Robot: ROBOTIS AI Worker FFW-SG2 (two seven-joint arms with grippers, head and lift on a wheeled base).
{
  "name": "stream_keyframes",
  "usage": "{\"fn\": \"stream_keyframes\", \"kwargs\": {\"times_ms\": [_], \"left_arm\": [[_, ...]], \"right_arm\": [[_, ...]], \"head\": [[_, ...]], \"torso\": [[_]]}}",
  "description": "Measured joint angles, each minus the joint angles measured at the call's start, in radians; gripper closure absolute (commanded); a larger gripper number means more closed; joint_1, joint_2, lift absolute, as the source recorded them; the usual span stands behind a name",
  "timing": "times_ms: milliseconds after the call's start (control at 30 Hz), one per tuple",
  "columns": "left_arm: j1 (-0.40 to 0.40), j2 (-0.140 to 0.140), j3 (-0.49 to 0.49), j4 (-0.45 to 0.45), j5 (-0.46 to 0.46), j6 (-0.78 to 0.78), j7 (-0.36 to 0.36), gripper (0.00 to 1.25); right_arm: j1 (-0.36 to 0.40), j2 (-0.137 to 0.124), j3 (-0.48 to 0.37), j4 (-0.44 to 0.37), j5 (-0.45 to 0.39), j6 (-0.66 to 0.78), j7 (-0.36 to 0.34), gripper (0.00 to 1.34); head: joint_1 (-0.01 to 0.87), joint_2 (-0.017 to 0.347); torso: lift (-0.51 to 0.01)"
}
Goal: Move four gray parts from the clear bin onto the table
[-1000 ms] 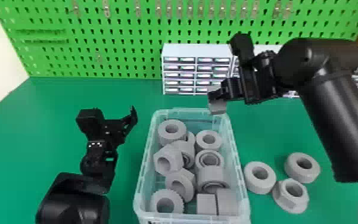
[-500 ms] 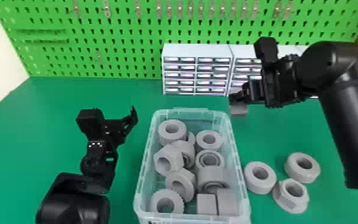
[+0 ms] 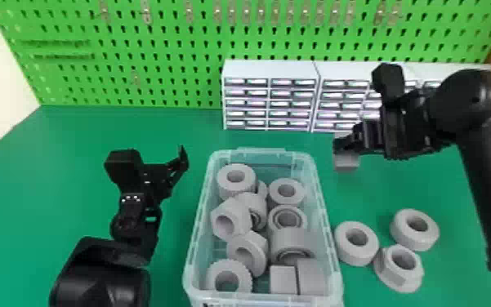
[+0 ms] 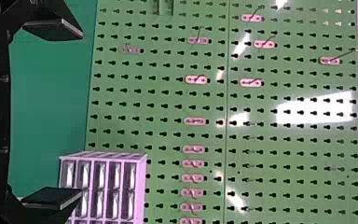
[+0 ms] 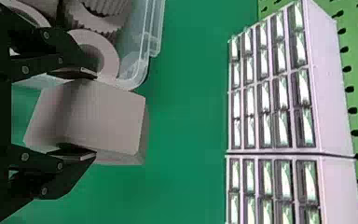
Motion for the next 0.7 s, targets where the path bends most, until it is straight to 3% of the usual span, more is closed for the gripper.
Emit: {"fn": "stream_keyframes", "kwargs": {"times_ms": [700], "left_arm": [[-0.002,-0.001,-0.012,0.001,0.002,0.000,0.016,0.10]], "right_arm": [[0.083,-0.044,-0.098,-0.030,0.034,0.037,0.000,0.92]], "head": [[0.693,0.072]], "torso": [[-0.052]]}}
